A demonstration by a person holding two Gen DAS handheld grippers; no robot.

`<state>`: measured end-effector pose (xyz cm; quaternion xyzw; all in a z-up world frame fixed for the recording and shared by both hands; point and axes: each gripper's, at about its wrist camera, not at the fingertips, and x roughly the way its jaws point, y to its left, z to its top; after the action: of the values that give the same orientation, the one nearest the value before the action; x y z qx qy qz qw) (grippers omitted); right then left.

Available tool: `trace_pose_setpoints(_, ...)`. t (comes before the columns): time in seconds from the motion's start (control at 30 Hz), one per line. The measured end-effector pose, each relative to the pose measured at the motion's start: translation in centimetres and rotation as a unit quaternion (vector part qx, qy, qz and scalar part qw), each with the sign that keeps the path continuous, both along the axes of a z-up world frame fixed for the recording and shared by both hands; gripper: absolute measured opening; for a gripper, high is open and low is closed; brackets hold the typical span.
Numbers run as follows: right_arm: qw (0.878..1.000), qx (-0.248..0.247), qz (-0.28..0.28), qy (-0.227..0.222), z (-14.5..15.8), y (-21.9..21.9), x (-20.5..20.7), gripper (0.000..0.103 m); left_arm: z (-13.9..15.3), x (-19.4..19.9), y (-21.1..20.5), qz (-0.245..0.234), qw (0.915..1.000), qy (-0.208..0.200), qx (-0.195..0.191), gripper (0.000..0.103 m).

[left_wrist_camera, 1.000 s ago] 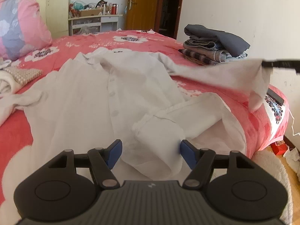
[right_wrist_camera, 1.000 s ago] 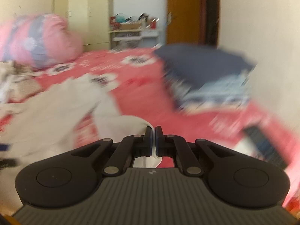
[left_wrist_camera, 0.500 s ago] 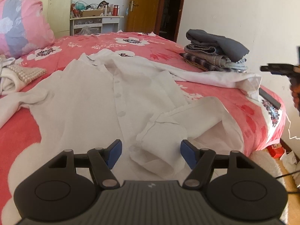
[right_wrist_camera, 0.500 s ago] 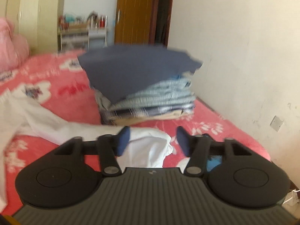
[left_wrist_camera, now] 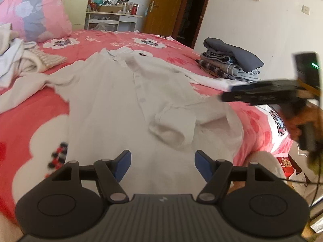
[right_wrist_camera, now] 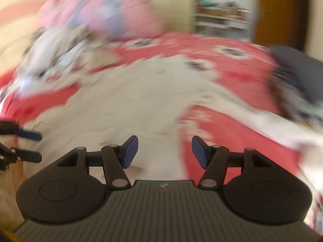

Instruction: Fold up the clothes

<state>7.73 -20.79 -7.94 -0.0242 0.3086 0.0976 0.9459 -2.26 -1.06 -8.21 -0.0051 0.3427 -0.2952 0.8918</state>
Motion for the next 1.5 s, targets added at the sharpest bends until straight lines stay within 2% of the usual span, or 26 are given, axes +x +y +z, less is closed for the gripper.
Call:
trace_pose_setpoints(0.1,0.998,-0.010,0.069,0.006,0.1,3.4,2.4,0.058,0.0,-0.9,0.8,0.010,0.9999,0.003,-0.006,0.071)
trace_pose_setpoints(0.23,0.997,-0.049,0.061,0.003,0.2,4.9,4.6,0.058,0.5,-0.1,0.4,0.002,0.9999,-0.009,-0.008,0.071)
trace_pose_setpoints(0.33,0.999,-0.010,0.025,0.033,-0.4,3.1,4.7,0.058,0.8,1.9,-0.9,-0.016,0.9997,-0.015,-0.007,0.071)
trace_pose_setpoints(0.4,0.999,-0.009,0.002,0.048,-1.4,2.2,4.2,0.055,0.6,3.6,-2.4,-0.034,0.9993,-0.015,0.002,0.071)
trace_pose_setpoints(0.43,0.998,-0.010,-0.003,0.056,-1.9,1.7,3.7,0.050,0.5,4.4,-3.2,-0.043,0.9989,-0.016,0.007,0.071)
trace_pose_setpoints(0.47,0.998,-0.011,-0.008,0.063,-2.4,1.3,3.2,0.029,0.2,5.2,-4.0,-0.053,0.9984,-0.017,0.015,0.071)
trace_pose_setpoints(0.5,0.997,-0.005,-0.018,0.070,-3.0,0.9,2.7,0.014,0.0,5.9,-4.8,-0.062,0.9977,-0.017,0.022,0.071)
trace_pose_setpoints(0.6,0.996,0.013,-0.055,0.065,-4.1,-0.9,0.8,0.007,-0.9,8.0,-7.3,-0.083,0.9951,-0.018,0.050,0.070)
trace_pose_setpoints(0.83,0.984,0.092,-0.152,0.012,-6.0,-4.8,-3.8,0.006,-1.4,10.6,-10.7,-0.133,0.9881,-0.023,0.074,0.070)
trace_pose_setpoints(0.87,0.981,0.103,-0.165,0.003,-6.3,-5.2,-4.3,0.006,-1.4,10.8,-11.0,-0.137,0.9875,-0.021,0.074,0.067)
trace_pose_setpoints(0.97,0.968,0.140,-0.208,-0.024,-7.1,-6.5,-5.8,0.006,-1.6,11.1,-11.8,-0.143,0.9875,-0.008,0.065,0.049)
trace_pose_setpoints(1.03,0.954,0.184,-0.233,-0.032,-7.9,-7.7,-6.6,0.006,-1.7,10.9,-12.1,-0.147,0.9875,-0.005,0.057,0.040)
trace_pose_setpoints(1.1,0.942,0.225,-0.245,-0.042,-8.6,-8.5,-7.2,0.005,-1.5,10.3,-12.3,-0.148,0.9875,-0.014,0.052,0.026)
trace_pose_setpoints(1.17,0.931,0.257,-0.253,-0.054,-9.3,-9.1,-7.8,0.005,-1.2,9.5,-12.4,-0.148,0.9873,-0.029,0.048,0.019)
trace_pose_setpoints(1.27,0.928,0.260,-0.259,-0.065,-9.7,-9.2,-8.1,0.005,-0.5,7.9,-12.3,-0.157,0.9855,-0.056,0.032,0.015)
trace_pose_setpoints(1.37,0.926,0.266,-0.261,-0.068,-9.9,-9.4,-8.5,0.006,-0.5,5.6,-12.6,-0.196,0.9755,-0.087,0.048,0.014)
trace_pose_setpoints(1.5,0.930,0.252,-0.258,-0.067,-9.6,-9.4,-9.1,0.009,-0.7,2.7,-13.0,-0.246,0.9587,-0.122,0.074,0.014)
